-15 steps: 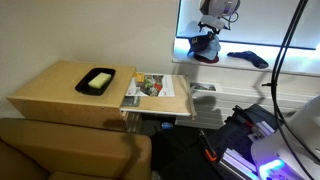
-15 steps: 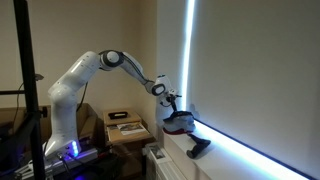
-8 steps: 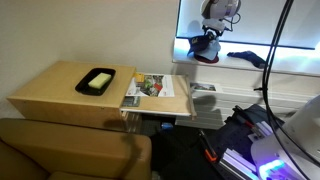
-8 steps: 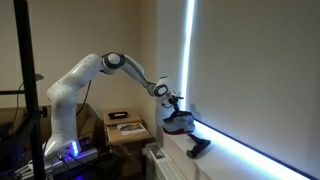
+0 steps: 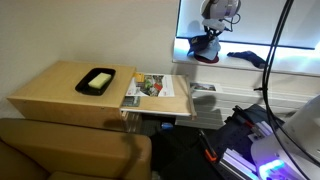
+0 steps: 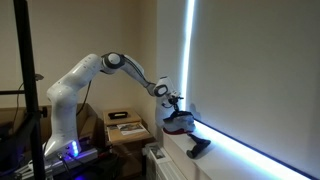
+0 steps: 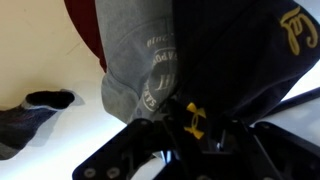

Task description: Pick up the black cap and put it on the pullout table

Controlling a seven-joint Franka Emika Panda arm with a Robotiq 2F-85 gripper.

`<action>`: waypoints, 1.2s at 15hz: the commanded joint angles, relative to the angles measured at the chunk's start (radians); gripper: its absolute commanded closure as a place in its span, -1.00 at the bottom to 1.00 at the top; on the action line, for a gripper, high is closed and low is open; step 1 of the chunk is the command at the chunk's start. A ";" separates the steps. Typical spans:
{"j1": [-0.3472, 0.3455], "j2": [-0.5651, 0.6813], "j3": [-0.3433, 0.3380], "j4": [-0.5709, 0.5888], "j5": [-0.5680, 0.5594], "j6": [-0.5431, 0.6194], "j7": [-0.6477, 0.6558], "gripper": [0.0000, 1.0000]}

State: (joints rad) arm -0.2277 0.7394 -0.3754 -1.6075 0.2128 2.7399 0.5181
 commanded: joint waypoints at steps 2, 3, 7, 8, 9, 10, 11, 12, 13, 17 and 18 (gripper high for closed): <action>-0.017 -0.005 -0.014 0.004 -0.014 -0.036 -0.003 0.98; -0.024 -0.010 -0.012 0.004 -0.011 -0.041 -0.010 1.00; -0.134 -0.064 0.088 0.013 0.070 -0.094 -0.102 0.97; -0.175 -0.079 0.128 0.020 0.110 -0.111 -0.137 0.97; -0.230 -0.100 0.183 0.021 0.168 -0.118 -0.193 0.97; -0.273 -0.111 0.221 0.028 0.218 -0.125 -0.240 0.97; -0.318 -0.121 0.262 0.034 0.276 -0.140 -0.294 0.97; -0.357 -0.132 0.295 0.044 0.327 -0.176 -0.345 0.97; -0.396 -0.147 0.323 0.041 0.377 -0.217 -0.403 0.97; -0.523 -0.205 0.358 0.044 0.486 -0.498 -0.594 0.97; -0.538 -0.212 0.351 0.046 0.485 -0.572 -0.629 0.97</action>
State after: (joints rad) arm -0.6858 0.5719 -0.0546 -1.5492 0.6638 2.3411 -0.0017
